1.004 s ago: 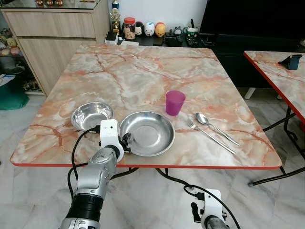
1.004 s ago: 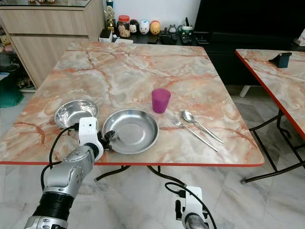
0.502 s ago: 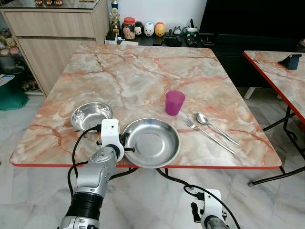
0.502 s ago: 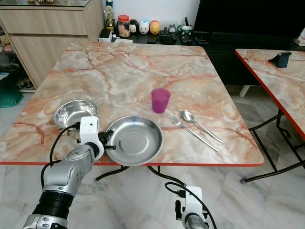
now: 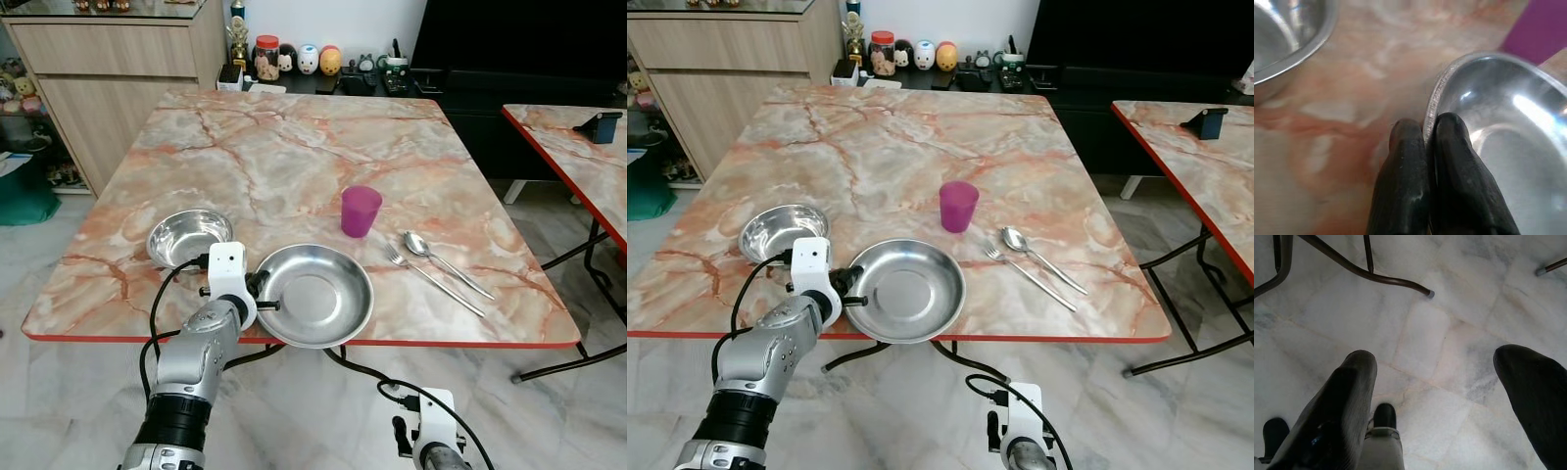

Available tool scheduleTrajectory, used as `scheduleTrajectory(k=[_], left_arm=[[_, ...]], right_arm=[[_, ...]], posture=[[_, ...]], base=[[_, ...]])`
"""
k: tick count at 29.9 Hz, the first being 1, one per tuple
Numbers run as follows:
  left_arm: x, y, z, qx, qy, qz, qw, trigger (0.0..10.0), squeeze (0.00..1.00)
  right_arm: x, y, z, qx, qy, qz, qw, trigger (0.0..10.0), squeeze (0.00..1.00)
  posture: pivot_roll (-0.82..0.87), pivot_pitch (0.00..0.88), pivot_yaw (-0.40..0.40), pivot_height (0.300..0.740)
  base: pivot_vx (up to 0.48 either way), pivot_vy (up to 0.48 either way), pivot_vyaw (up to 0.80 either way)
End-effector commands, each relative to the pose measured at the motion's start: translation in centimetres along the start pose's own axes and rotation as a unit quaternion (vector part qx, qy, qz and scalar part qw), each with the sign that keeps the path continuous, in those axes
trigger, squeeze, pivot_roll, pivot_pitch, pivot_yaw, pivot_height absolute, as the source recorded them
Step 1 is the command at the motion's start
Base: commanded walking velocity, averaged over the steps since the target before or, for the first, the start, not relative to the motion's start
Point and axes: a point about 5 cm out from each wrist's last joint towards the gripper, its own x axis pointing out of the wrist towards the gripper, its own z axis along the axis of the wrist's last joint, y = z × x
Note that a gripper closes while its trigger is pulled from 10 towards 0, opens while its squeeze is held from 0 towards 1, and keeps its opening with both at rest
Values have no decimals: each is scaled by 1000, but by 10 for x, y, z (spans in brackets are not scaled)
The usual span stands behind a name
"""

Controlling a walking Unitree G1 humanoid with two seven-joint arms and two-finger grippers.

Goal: Setting the table

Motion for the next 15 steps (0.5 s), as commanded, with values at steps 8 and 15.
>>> scheduleTrajectory(k=[8, 15], left_arm=[[-11, -2, 0, -87, -27, -47, 995, 10000, 0], [-18, -5, 3, -126, -49, -79, 988, 10000, 0]], right_arm=[[0, -3, 1, -10, 0, 2, 1000, 10000, 0], [0, -4, -1, -9, 0, 1, 1000, 10000, 0]], posture=[[13, 0, -79, 740], [7, 0, -84, 740]], base=[[0, 0, 0], [0, 0, 0]])
